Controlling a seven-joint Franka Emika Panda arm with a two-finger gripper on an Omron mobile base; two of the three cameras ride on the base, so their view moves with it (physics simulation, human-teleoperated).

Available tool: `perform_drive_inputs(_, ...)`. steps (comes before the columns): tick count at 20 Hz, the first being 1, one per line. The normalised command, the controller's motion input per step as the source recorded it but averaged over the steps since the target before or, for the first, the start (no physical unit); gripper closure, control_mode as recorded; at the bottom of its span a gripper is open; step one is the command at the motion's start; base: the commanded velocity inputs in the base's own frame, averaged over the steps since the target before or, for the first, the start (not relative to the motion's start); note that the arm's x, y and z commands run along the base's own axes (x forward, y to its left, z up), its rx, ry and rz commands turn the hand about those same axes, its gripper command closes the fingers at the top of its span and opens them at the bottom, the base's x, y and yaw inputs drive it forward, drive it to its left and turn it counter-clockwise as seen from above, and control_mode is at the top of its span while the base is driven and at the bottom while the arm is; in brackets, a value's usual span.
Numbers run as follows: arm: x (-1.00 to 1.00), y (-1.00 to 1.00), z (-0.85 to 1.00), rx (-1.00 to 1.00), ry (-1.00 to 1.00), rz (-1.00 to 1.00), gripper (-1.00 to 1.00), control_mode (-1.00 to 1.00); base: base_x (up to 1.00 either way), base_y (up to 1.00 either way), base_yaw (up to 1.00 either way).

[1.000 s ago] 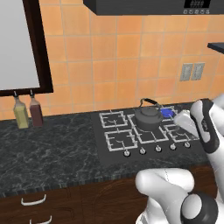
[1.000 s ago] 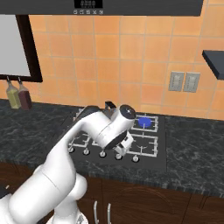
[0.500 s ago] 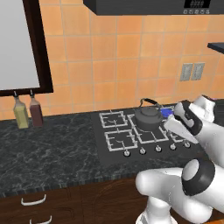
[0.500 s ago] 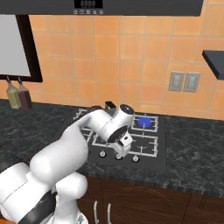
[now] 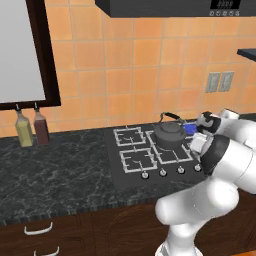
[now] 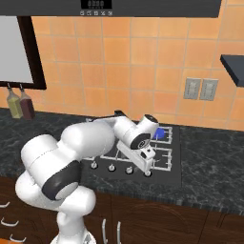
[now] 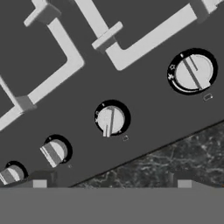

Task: Turn off the rear right burner of the stove.

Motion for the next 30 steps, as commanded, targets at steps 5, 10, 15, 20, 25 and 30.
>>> perform_drive_inputs(5,0.38,-0.01,-0.41,0.00,0.09,0.00,-1.00,-1.00,0.00,0.00,0.00)
perform_drive_inputs(10,0.06,0.00,-0.32,-0.01,0.06,0.00,-1.00,-1.00,0.00,0.00,0.00)
perform_drive_inputs(15,-0.06,0.06,-0.32,-0.08,0.07,0.00,-1.00,-1.00,0.00,0.00,0.00)
perform_drive_inputs(20,-0.11,0.34,-0.21,-0.13,0.01,0.01,-1.00,-1.00,0.00,0.00,0.00)
perform_drive_inputs(25,-0.35,0.20,-0.08,-0.07,-0.01,0.05,-1.00,-1.00,0.00,0.00,0.00)
perform_drive_inputs(30,-0.02,0.00,0.01,0.00,-0.04,0.00,-1.00,-1.00,0.00,0.00,0.00)
